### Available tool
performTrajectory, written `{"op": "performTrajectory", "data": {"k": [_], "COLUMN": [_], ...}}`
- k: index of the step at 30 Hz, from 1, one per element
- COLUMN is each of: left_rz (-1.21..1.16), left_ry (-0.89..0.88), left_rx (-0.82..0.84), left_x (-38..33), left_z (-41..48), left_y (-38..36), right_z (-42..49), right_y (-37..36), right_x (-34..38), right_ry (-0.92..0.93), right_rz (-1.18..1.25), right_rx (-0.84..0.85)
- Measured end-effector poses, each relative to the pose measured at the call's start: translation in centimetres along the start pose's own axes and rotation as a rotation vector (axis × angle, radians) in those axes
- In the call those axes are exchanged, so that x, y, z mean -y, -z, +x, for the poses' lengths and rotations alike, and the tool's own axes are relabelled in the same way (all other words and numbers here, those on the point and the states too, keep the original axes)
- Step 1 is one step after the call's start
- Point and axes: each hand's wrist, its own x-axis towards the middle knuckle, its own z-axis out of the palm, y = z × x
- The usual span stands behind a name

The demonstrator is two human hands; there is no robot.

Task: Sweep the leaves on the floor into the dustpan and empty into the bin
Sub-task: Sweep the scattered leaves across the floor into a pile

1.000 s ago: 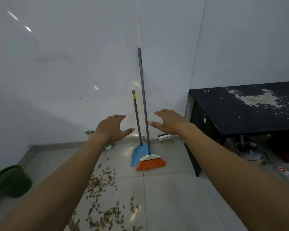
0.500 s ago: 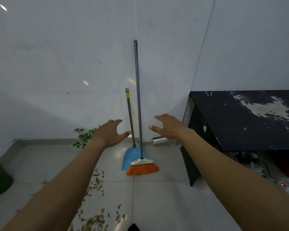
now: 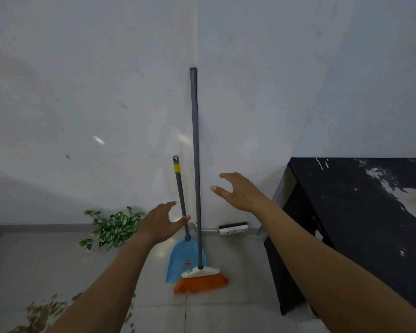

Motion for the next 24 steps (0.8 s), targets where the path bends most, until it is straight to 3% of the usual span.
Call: {"op": "performTrajectory", "data": {"k": [14, 24], "left_rz": [-0.355, -0.493], "left_ry": [0.180, 0.210], "left_rx": [-0.060, -0.142], "left_x": [-3.8, -4.9], "left_z": [21.0, 28.3], "left_y": [-2.5, -5.9], "right_z": [25.7, 32.7], "right_y": [2.6, -0.7], "right_x": [-1.0, -1.4], "right_ry": [0.097, 0.110], "right_rz": [0.248, 0.436], "right_rx": [0.049, 0.068]}}
